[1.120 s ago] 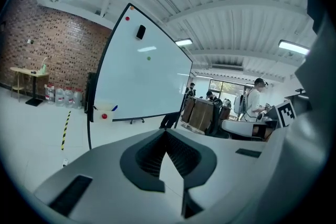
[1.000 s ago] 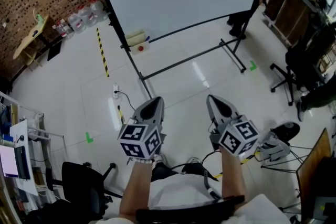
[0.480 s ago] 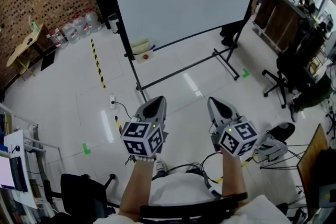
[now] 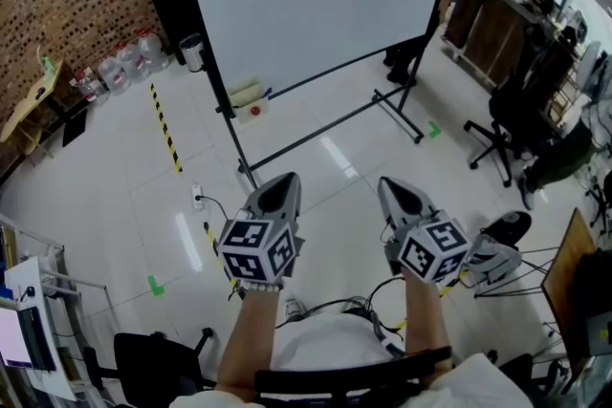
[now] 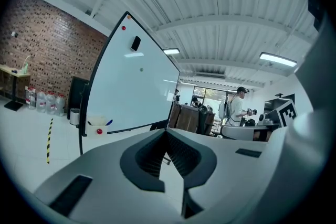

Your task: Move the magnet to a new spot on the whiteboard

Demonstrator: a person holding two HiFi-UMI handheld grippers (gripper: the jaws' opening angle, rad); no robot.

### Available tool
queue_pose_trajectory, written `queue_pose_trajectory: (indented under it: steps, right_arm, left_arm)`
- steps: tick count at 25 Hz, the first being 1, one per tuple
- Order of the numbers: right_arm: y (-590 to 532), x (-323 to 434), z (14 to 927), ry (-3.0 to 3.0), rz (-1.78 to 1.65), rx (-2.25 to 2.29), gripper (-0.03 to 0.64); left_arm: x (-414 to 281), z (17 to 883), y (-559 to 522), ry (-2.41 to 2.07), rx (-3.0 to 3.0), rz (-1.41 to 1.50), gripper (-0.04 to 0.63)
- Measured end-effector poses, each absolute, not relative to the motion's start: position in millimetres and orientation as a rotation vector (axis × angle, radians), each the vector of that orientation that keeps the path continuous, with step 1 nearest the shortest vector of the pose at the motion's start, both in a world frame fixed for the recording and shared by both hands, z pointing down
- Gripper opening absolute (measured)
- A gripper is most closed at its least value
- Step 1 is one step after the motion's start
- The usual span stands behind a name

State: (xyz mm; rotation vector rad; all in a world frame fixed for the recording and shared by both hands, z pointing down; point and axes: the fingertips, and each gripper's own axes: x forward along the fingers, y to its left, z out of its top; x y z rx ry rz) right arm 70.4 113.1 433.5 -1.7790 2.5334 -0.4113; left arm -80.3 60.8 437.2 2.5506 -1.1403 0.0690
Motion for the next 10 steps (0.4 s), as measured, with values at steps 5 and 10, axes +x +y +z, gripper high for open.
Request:
queue_pose_trajectory:
  steps: [5,10]
  right_arm:
    - [115.2,71.6,435.5,2.524,-0.418,-1.789,0.003]
    - [114.8,73.2,437.3,2.518,-0.423,-1.793,0.003]
  left_arm:
    - [-75.8,438.5,62.2,-1.122,2.556,0.074,-0.008]
    - [-73.5,440.3,61.6,-1.117,2.558,0.079,-0.008]
